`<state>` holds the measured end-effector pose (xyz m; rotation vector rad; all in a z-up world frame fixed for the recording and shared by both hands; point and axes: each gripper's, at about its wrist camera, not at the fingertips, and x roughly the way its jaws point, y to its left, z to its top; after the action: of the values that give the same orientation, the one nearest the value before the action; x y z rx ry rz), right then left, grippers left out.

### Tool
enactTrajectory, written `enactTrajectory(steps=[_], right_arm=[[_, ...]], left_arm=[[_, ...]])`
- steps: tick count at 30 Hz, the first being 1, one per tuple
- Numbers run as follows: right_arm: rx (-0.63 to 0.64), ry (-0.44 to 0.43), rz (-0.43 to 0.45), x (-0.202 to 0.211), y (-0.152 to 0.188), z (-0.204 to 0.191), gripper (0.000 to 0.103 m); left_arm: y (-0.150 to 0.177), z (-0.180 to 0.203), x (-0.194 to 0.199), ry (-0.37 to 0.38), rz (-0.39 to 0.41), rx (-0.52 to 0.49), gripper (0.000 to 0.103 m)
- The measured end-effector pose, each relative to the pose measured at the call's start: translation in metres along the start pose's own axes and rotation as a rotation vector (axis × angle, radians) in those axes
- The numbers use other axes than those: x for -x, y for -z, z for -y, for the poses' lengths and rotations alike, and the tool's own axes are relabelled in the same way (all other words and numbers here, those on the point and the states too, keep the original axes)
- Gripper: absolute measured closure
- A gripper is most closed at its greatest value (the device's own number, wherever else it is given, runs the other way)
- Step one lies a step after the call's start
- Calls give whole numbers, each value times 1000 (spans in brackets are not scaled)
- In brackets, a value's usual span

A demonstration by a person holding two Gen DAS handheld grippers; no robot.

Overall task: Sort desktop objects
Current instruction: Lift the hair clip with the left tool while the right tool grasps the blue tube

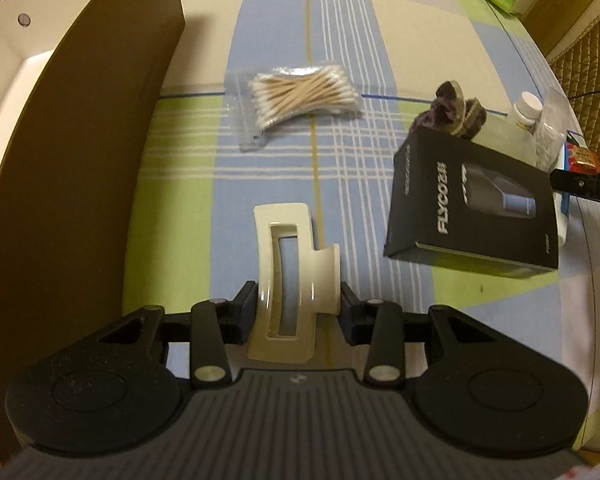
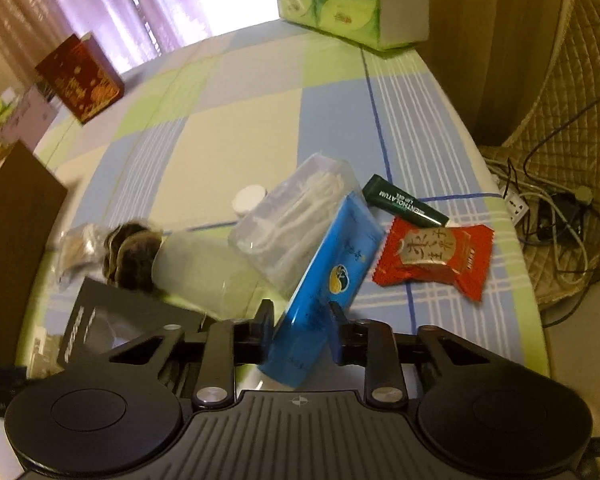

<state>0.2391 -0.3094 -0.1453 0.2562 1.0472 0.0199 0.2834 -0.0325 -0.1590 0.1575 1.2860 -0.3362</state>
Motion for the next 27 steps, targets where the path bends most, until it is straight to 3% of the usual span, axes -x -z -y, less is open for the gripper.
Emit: enactTrajectory(steps=[13, 16, 20, 27], right_arm=[[112, -92, -143, 52, 76, 9, 80], [125, -97, -144, 59, 87, 13, 76], [120, -73, -120, 56, 88, 15, 60], [229, -29, -82, 43, 95, 2, 61]], left_arm=[[62, 13, 20, 37, -29, 47, 67], [75, 16, 26, 44, -23, 55, 67], [77, 19, 25, 45, -5, 62, 66], [83, 26, 23, 0, 48, 73, 66]])
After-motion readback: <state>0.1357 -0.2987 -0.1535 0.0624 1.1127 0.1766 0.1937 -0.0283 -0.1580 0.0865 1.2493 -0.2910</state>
